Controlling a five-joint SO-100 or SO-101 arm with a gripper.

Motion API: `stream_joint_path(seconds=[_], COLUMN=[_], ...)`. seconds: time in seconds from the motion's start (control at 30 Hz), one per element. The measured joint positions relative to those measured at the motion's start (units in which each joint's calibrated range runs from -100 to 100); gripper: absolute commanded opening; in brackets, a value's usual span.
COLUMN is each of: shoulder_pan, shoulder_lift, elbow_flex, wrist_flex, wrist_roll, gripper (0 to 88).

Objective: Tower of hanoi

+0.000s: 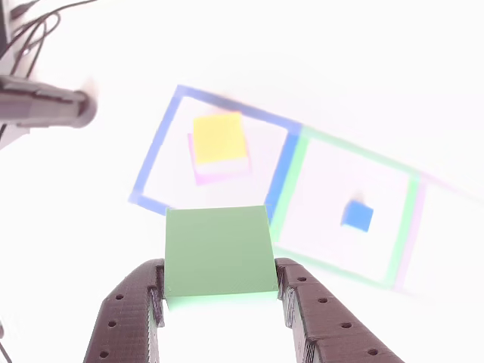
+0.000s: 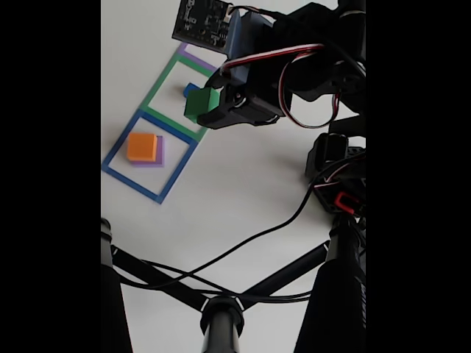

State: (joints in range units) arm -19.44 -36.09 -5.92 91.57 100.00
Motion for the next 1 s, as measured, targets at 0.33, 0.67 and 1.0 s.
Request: stream_joint_path(seconds=[0.33, 0.67, 1.0], shoulder_pan=[-3.0, -3.1, -2.9], shoulder_lift=[-6.4, -5.5, 5.8], elbow_flex=[31.4, 66.2, 76.8], wrist_flex=[-28.7, -72.1, -100.1], wrist_roll=[-0.2, -0.4, -0.4], gripper=[7.5, 7.1, 7.0])
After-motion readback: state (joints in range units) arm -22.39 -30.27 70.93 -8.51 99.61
